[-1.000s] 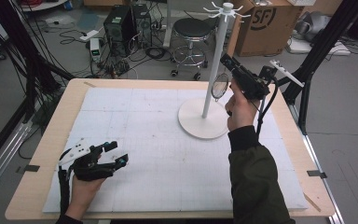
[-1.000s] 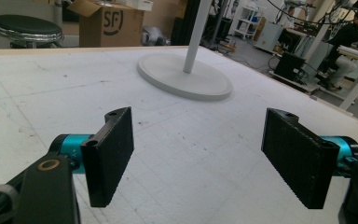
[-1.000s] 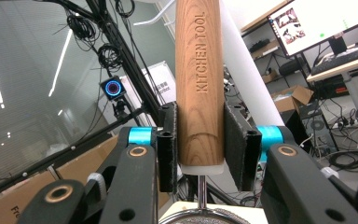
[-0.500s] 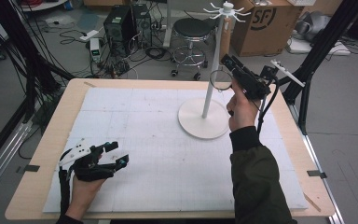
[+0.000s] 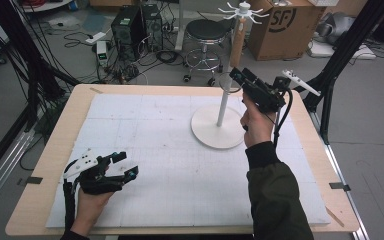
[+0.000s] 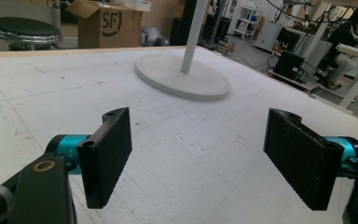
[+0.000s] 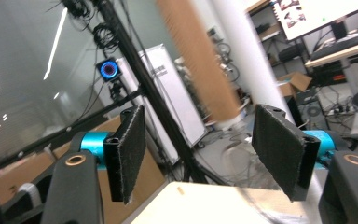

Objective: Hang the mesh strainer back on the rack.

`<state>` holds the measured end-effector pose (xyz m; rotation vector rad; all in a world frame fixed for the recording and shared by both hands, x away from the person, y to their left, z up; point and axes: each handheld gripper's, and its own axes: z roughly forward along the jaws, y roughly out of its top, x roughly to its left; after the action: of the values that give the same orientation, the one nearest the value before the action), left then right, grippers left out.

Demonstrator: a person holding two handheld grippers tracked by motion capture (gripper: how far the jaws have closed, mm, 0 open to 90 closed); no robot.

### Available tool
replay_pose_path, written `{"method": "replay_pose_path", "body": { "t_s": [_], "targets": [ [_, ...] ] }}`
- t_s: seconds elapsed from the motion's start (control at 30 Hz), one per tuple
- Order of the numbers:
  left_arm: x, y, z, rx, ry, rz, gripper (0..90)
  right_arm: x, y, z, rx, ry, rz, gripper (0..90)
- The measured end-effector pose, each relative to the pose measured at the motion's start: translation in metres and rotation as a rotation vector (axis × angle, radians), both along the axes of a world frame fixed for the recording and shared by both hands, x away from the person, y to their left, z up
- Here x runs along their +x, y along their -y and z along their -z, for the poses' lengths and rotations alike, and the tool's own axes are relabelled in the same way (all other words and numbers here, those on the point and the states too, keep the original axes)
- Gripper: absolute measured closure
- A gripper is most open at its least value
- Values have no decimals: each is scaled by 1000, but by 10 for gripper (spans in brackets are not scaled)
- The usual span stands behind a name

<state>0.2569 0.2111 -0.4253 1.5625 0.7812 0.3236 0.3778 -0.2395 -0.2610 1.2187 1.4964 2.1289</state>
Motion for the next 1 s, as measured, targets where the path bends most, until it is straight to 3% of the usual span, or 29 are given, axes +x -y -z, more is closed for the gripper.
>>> {"method": "replay_pose_path", "body": {
  "t_s": [0.27, 0.53, 0.8, 1.0],
  "targets": [
    [-2, 1, 0, 3, -2, 3, 241, -8, -8, 17, -54, -15, -54, 280],
    [-1, 3, 1, 8, -4, 4, 241, -20, -7, 31, -65, -23, -75, 274],
    [-2, 4, 1, 12, -3, 5, 241, -30, -6, 42, -144, -15, -82, 210],
    [-3, 6, 2, 19, 0, 9, 239, -34, -3, 49, -160, -34, -94, 208]
  ]
}}
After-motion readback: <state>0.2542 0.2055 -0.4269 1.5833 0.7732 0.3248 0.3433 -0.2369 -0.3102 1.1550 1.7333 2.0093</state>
